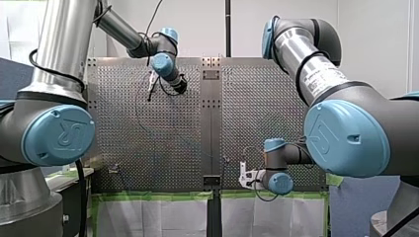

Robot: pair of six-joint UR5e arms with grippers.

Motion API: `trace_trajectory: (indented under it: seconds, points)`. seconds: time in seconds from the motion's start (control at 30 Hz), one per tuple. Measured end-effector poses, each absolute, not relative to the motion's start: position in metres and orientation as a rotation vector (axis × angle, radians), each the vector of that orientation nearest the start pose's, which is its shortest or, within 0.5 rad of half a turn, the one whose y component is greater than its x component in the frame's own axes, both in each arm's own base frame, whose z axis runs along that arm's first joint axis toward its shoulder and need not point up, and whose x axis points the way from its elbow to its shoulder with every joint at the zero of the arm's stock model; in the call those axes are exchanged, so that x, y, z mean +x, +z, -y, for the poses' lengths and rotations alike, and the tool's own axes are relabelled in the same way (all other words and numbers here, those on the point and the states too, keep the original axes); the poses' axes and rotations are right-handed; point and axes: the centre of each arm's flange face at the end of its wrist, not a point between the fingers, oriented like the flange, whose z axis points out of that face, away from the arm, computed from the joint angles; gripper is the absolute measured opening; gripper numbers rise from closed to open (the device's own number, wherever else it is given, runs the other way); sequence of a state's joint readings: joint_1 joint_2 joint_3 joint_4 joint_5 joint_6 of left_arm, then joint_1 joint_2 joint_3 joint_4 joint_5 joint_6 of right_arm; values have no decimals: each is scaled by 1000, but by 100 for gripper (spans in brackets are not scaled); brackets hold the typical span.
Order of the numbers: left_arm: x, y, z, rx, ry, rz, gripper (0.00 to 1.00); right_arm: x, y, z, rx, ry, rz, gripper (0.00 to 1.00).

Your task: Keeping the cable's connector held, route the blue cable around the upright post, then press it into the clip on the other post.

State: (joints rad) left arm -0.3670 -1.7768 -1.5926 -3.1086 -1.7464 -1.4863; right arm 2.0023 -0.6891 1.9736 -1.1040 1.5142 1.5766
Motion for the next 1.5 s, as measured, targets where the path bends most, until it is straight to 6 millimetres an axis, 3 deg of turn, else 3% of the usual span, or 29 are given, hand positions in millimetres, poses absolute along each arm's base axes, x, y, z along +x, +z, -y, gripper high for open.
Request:
trace_trajectory:
  seconds: [0.47,0.83,1.27,1.5]
  points:
    - [515,330,290,273,164,-1772,100,346,-58,414,1715,1453,1046,0]
    - [528,333,286,249,242,-1689,100,345,-58,415,1713,1453,1046,0]
    - [545,284,284,305,368,-1735,100,345,-58,415,1716,1450,1047,0]
    - [549,276,284,308,381,-1731,100,345,-58,415,1715,1451,1047,0]
